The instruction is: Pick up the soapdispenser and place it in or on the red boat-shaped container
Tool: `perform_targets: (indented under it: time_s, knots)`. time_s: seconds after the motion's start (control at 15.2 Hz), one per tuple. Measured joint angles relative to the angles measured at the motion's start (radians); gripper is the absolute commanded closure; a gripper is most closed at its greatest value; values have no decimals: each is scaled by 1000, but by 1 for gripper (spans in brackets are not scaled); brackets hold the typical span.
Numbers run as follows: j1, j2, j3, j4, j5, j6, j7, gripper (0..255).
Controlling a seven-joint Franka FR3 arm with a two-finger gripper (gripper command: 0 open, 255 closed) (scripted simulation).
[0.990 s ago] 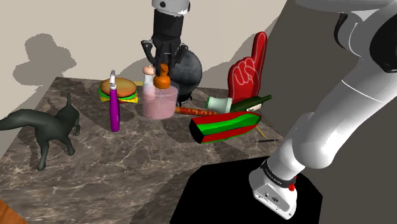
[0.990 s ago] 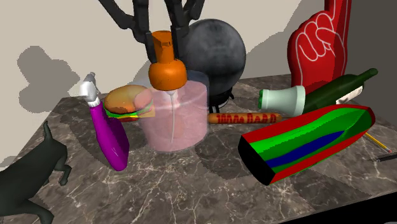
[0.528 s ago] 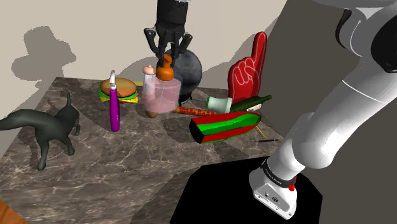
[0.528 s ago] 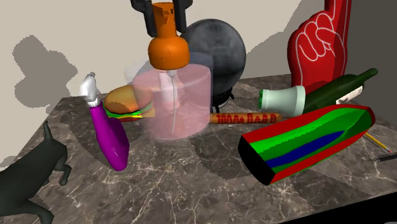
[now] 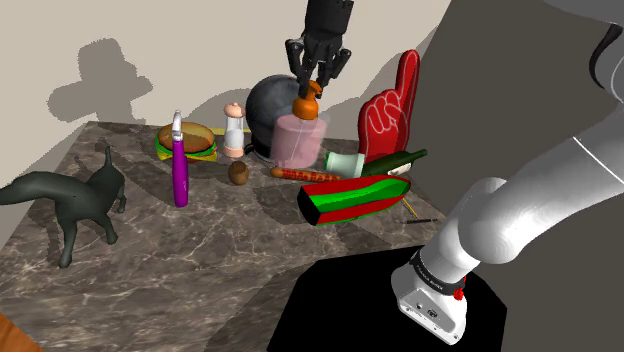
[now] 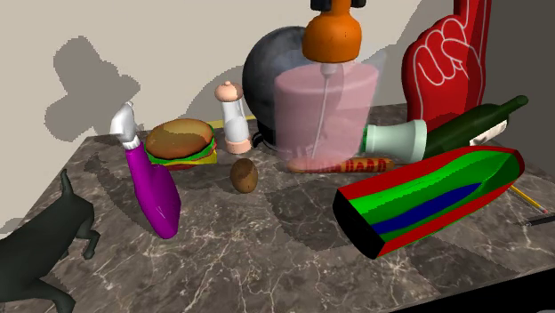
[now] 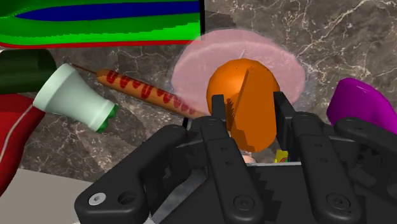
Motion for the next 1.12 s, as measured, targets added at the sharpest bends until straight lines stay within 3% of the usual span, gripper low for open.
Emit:
perform_targets:
  time_s: [0.46,1.12]
  knots:
    - [-26,-200,-109,-123,-2,-80,-138,255]
    - [-71,-411,-281,-217,-88,-200,-341,255]
